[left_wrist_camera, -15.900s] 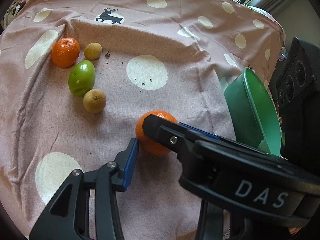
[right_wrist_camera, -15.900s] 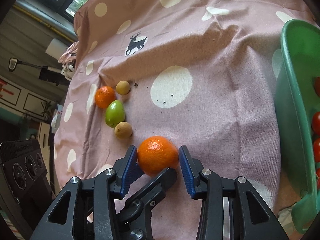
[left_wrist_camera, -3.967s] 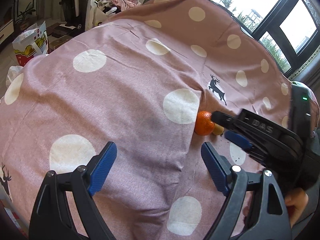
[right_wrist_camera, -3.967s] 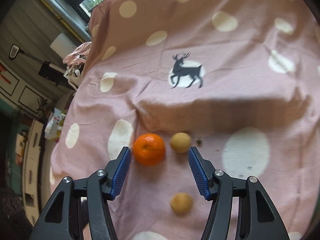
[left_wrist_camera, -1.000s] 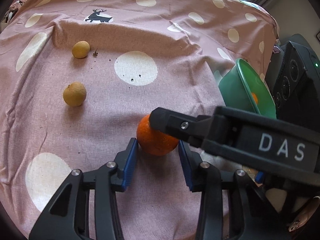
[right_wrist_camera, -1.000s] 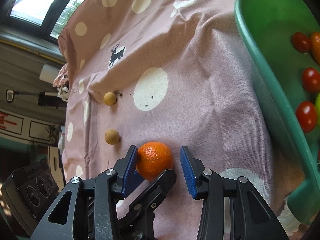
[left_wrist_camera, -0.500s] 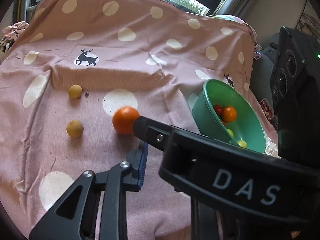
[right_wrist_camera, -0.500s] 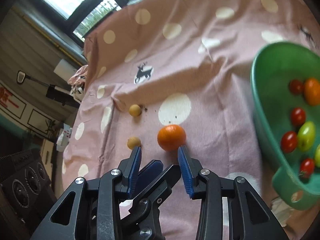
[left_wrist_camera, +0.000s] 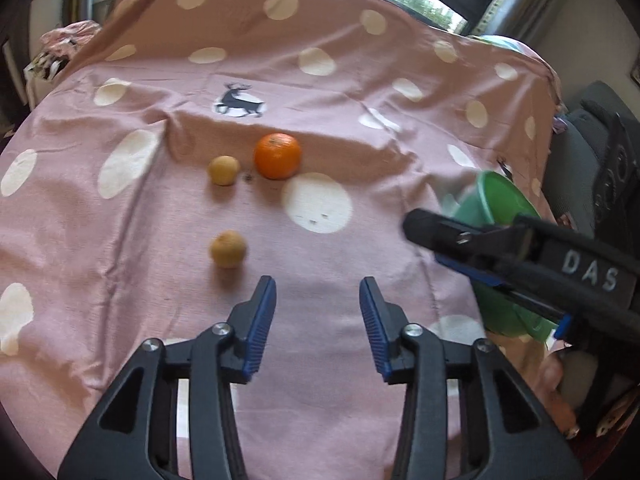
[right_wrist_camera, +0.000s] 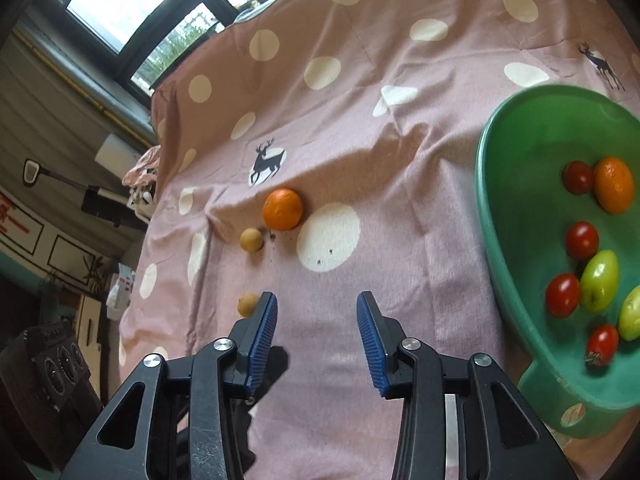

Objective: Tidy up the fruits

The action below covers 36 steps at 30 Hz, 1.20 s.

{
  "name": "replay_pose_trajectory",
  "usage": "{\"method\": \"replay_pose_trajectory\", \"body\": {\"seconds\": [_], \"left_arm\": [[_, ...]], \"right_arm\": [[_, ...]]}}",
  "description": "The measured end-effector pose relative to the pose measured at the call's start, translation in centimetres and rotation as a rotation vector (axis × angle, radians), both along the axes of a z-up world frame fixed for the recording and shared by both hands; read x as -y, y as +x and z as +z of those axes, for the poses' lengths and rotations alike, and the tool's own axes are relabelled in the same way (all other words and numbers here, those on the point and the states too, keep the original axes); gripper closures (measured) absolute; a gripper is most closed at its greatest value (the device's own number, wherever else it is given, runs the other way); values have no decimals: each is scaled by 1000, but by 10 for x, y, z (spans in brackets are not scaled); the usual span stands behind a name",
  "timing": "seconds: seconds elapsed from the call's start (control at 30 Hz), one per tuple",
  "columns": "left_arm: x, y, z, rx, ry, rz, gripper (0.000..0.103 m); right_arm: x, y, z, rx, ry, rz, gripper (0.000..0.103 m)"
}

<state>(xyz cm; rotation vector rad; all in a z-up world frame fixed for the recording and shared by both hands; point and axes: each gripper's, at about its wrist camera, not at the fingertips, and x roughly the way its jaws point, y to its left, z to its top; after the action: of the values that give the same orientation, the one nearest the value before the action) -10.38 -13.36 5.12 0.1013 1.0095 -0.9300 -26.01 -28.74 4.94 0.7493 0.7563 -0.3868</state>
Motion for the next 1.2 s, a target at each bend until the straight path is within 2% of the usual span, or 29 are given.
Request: {"method": "replay_pose_trajectory", "body": {"seconds": [0.07,0.23,0.3,0.4,0.5,0.67,0.73,0.9,1.07,1.2], "left_arm": [[-5,12,-3,-27,8,27,59],[-20,42,-4,-61,-5,110,57],[-23,49,-4,-80,-18,121,57],[-24,53,-5,-94,-23,122,57],[-23,55,-7,-101,-24,130,56],[-18,57,-7,-95,-17,124,56],[-19,56,-6,-93,-21,126,54],[-15,47,-1,-57,-24,99,54],[-11,20,15,-13,-81,16,54],[-5,-8,26,34,-122,-62,55]], "right_arm": [[5,7,2,-7,-9,-26,52],[14,55,0,7,47,22,50],[17,79,-3,-19,45,43,50],[21,113,-10,-71,-12,24,50],[25,139,-25,-136,-12,41,50],[30,159,-41,-171,-35,51,52],[31,157,-46,-145,-10,59,58],[25,130,-36,-110,18,67,59],[14,78,-6,-21,101,59,59],[-3,30,20,65,68,42,59]]}}
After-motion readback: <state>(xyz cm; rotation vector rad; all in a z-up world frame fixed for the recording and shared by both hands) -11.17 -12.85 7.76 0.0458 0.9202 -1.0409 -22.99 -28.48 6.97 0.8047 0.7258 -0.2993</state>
